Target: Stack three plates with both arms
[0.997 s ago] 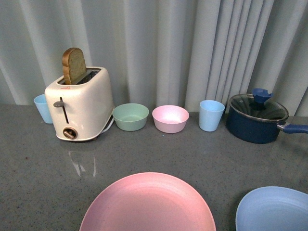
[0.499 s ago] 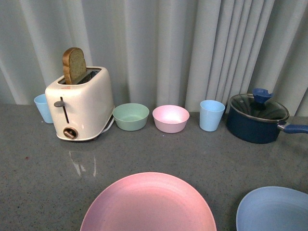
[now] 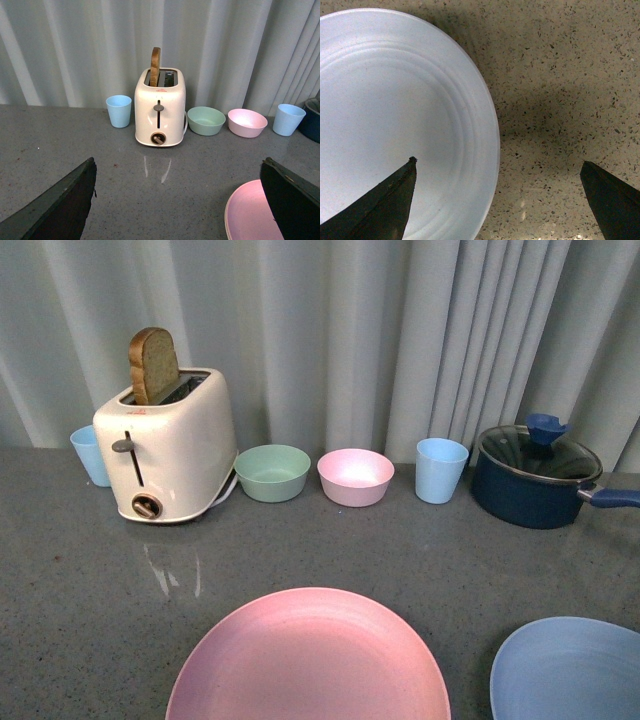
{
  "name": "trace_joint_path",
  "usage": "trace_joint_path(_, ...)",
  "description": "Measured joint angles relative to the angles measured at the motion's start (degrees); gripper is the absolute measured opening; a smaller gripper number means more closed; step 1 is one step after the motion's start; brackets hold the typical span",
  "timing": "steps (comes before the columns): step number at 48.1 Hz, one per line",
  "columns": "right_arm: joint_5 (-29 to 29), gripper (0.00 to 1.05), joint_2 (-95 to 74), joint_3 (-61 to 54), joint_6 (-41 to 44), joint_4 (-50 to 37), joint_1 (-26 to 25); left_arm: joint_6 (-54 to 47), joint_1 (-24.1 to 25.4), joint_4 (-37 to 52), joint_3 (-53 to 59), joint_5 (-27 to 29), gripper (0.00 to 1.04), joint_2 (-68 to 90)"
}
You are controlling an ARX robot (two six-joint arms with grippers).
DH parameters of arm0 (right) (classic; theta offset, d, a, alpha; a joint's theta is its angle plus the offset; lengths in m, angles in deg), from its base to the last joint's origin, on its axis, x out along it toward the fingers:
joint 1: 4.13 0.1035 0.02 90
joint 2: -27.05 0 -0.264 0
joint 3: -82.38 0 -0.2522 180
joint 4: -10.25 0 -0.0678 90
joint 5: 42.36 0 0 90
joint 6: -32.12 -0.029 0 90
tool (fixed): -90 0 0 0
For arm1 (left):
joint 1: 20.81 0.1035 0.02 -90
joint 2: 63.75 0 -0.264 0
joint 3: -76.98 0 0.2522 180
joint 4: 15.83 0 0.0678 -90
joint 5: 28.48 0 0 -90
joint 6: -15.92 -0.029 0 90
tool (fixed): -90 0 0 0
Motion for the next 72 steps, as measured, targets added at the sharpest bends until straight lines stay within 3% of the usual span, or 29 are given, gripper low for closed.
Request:
trace_joint_path(17,-0.7,0.97,-2.5,-0.6,-0.2,-3.8,3.2,0.0,0.0,0.0,0.0,0.0,0.98,0.0)
trace_joint_path(53,0.9,0.97,-12.7,3.8,-1.5,-7.2,3.2,0.0,0.0,0.0,0.0,0.0,0.98,0.0)
trace_joint_path(69,1.0,0.97,-15.8,5.6,-4.0,-8.4,6.1,0.0,0.0,0.0,0.0,0.0,0.98,0.0)
trace_joint_path(72,0.9,0.9,-15.9,5.7,-4.3,-8.6,6.7,0.0,0.0,0.0,0.0,0.0,0.98,0.0)
